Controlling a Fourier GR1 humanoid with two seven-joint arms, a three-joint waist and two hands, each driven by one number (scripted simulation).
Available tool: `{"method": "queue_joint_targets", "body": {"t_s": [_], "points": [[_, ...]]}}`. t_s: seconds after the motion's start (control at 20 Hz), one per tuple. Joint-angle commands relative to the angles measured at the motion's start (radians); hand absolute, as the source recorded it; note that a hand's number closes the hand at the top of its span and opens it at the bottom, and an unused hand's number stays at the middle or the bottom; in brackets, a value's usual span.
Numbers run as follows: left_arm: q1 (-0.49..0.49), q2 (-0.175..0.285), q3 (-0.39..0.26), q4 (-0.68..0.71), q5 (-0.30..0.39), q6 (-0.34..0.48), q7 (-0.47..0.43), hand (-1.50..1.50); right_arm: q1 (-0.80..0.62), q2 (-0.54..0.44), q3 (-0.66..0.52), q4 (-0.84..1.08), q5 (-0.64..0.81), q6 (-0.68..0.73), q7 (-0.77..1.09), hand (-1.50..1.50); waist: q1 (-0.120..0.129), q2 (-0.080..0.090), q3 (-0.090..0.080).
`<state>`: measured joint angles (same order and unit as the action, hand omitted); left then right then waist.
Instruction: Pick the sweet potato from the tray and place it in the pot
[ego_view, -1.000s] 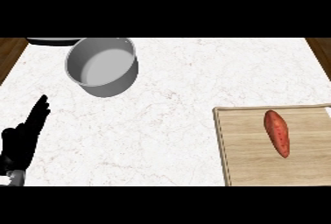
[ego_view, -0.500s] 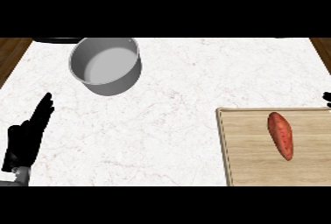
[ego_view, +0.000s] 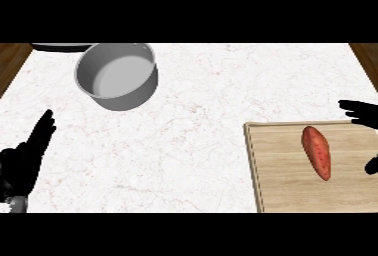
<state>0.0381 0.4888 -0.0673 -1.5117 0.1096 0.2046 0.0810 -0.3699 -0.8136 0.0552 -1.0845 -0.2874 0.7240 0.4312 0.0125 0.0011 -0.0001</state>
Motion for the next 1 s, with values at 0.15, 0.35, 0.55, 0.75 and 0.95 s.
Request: {"method": "queue_joint_targets", "body": {"t_s": [0.15,0.35,0.55,0.75,0.95], "points": [[-0.007,-0.015,0.037,-0.049,-0.025,-0.028,0.079,0.0,-0.022,0.067,0.011,0.039,0.144,0.028,-0.006,-1.5,-0.004,-0.001,0.001],[-0.05,-0.05,0.051,0.035,-0.036,-0.064,0.036,0.0,-0.028,0.117,0.02,0.073,0.219,0.034,-0.033,-1.5,-0.006,0.001,0.0],[0.047,-0.082,0.035,-0.096,-0.112,-0.016,0.053,0.0,-0.029,0.149,-0.007,0.011,0.184,0.058,0.091,-1.5,-0.01,-0.003,0.0],[-0.064,-0.09,0.103,0.054,-0.084,-0.087,0.027,0.0,-0.066,0.203,-0.02,0.018,0.23,0.058,0.116,-1.5,-0.012,-0.001,0.0],[-0.03,-0.081,0.119,-0.031,-0.104,-0.108,0.08,0.0,-0.062,0.231,-0.008,0.128,0.369,0.035,-0.019,-1.5,-0.005,0.0,0.0]]}}
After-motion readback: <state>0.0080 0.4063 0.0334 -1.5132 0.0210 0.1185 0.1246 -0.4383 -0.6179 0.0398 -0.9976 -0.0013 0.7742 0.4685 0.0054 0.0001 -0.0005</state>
